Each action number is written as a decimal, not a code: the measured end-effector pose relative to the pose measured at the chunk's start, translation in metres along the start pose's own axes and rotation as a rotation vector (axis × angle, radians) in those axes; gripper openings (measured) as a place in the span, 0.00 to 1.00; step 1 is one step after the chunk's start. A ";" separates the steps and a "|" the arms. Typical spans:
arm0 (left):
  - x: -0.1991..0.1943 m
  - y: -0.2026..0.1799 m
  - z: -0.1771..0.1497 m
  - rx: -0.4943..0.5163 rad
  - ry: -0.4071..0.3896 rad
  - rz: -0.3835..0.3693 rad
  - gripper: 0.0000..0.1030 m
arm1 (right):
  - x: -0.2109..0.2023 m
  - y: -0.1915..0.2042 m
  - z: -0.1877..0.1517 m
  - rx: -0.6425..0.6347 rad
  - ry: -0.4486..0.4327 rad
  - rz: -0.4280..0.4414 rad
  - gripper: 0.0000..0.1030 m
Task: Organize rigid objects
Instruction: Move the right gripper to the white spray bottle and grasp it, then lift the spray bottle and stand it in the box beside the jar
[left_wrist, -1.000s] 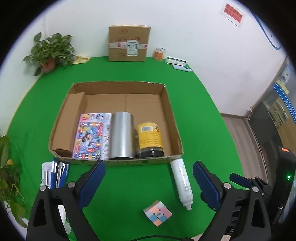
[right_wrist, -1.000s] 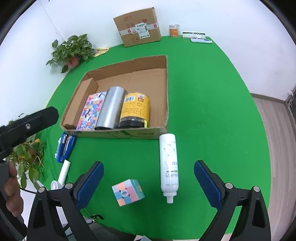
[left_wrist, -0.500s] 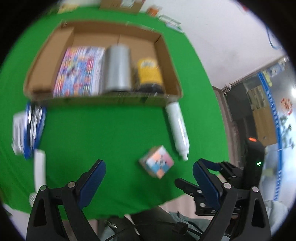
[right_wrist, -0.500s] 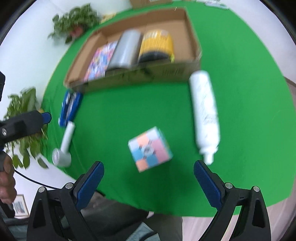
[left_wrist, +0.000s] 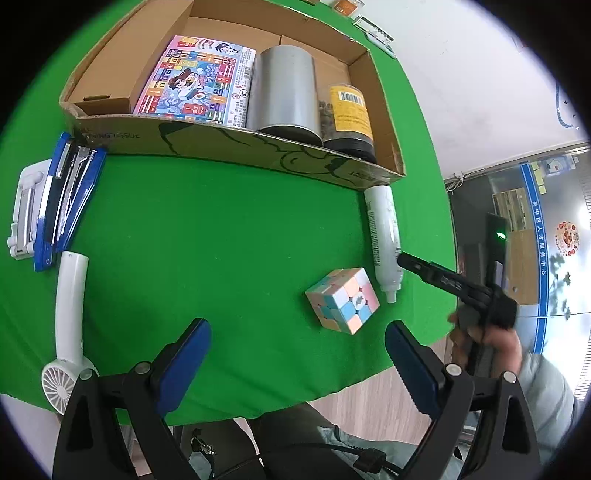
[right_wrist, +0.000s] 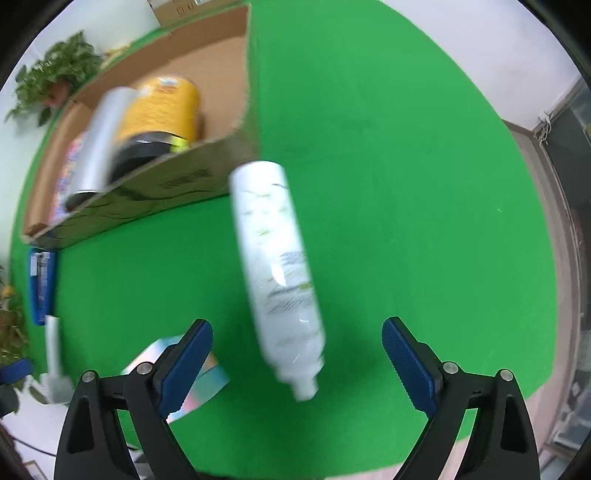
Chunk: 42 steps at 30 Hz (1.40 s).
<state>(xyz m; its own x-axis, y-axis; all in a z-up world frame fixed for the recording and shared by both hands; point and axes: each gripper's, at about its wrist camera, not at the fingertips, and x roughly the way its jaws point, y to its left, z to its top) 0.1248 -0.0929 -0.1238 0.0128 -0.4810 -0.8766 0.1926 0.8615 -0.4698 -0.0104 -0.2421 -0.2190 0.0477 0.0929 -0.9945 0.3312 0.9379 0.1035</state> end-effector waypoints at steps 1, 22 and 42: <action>0.001 -0.002 0.002 0.004 0.003 0.009 0.92 | 0.011 -0.002 0.003 -0.007 0.021 -0.008 0.74; 0.149 -0.149 0.079 0.207 0.242 -0.038 0.88 | 0.012 -0.010 -0.104 -0.068 0.004 0.339 0.71; 0.147 -0.164 0.102 0.137 0.240 0.041 0.39 | 0.003 -0.013 -0.042 -0.125 -0.040 0.409 0.41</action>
<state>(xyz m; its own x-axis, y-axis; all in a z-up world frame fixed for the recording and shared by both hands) 0.1953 -0.3221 -0.1651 -0.2066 -0.3794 -0.9019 0.3279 0.8416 -0.4292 -0.0542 -0.2401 -0.2241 0.1885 0.4550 -0.8703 0.1611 0.8599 0.4844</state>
